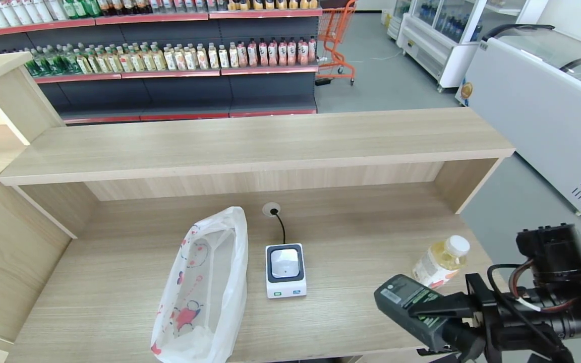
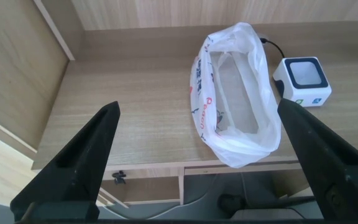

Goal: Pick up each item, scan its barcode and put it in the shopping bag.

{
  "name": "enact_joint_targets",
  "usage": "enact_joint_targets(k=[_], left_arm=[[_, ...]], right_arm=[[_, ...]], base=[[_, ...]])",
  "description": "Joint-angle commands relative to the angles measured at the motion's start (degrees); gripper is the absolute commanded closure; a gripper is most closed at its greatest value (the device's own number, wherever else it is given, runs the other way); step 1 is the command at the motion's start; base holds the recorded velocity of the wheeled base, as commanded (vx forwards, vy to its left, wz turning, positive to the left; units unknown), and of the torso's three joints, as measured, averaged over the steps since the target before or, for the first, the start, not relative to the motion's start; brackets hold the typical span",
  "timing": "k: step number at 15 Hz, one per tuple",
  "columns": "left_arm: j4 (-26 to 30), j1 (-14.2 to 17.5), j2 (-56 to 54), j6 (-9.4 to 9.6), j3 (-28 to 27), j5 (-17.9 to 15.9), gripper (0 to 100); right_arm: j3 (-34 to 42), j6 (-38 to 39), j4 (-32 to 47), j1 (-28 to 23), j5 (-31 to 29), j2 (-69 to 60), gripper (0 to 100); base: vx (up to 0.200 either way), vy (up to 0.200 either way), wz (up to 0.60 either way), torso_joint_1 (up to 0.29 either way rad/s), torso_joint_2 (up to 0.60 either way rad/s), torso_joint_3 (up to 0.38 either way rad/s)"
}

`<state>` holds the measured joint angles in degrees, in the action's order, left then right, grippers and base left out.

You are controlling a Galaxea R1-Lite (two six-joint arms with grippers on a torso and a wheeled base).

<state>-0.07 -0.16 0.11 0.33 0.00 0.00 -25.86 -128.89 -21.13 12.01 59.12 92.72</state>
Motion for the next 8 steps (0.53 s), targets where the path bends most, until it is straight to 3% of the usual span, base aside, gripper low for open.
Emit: enact_joint_targets(k=[1, 4, 8], left_arm=[[0.0, 0.0, 0.0, 0.02, 0.0, 0.0, 0], [0.0, 0.0, 0.0, 0.02, 0.0, 0.0, 0], [0.0, 0.0, 0.0, 0.02, 0.0, 0.0, 0]], right_arm=[[-3.8, -11.3, 2.8, 9.6, -0.6, 3.6, 100], [-8.2, -21.4, -3.3, 18.6, -0.1, 9.7, 100], [-8.8, -22.5, -17.4, 20.2, 0.3, 13.9, 100]], base=[[0.0, 0.0, 0.0, 0.0, 0.0, 0.0], [0.0, 0.0, 0.0, 0.0, 0.0, 0.0], [0.0, 0.0, 0.0, 0.0, 0.0, 0.0]])
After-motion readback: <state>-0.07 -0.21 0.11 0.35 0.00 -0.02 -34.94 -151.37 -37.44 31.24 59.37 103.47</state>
